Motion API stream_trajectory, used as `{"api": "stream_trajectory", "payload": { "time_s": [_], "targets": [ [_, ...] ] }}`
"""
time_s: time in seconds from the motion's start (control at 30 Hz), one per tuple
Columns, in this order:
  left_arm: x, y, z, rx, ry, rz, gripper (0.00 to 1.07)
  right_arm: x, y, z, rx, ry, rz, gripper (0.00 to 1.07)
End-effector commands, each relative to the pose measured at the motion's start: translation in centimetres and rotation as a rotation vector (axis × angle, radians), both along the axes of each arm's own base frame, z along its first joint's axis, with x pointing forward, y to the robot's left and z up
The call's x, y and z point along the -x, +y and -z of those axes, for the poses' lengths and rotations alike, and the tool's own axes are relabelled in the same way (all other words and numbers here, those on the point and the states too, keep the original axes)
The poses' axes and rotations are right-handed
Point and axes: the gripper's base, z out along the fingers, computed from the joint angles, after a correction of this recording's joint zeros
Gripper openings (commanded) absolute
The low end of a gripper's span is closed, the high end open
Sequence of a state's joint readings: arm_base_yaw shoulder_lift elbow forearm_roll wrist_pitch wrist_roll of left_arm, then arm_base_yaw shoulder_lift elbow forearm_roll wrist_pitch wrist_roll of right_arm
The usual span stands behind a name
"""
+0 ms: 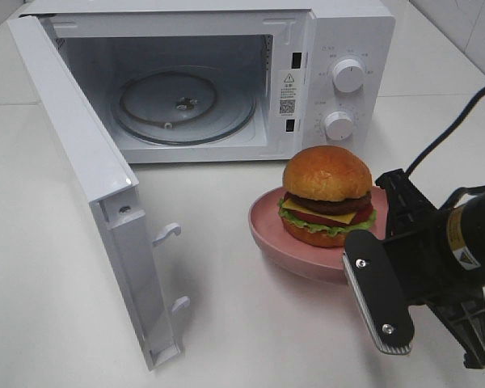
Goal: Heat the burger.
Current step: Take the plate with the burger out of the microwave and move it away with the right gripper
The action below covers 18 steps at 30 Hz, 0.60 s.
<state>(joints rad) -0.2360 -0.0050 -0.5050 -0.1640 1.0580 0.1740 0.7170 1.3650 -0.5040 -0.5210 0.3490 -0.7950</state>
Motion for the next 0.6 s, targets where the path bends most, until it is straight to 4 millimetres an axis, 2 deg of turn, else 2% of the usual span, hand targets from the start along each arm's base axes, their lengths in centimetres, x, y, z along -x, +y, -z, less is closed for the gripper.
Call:
{"api": "stream_trajectory", "payload": {
  "time_s": [0.03, 0.1, 0.43, 0.57, 0.6],
  "targets": [
    [0.0, 0.0, 0.0, 0.009, -0.015, -0.005, 0.00, 0.2, -0.2, -0.6, -0.057, -0.039, 0.034, 0.00],
    [0.0, 0.0, 0.0, 0.009, -0.015, -0.005, 0.00, 0.7, -0.9, 0.0, -0.068, -0.017, 0.134, 0.00],
    [0.0, 0.0, 0.0, 0.009, -0.015, -0.005, 0.00, 0.7, -1.9, 0.2, -0.036, -0.040, 0.265, 0.00],
    [0.0, 0.0, 0.0, 0.009, -0.015, -0.005, 0.00, -0.2, -3.3, 0.5, -0.037, -0.039, 0.385, 0.00],
    [0.0, 0.0, 0.0, 0.010, -0.015, -0.004, 0.00, -0.8, -4.2, 0.9, -0.024, -0.025, 0.440, 0.00]
  ]
}}
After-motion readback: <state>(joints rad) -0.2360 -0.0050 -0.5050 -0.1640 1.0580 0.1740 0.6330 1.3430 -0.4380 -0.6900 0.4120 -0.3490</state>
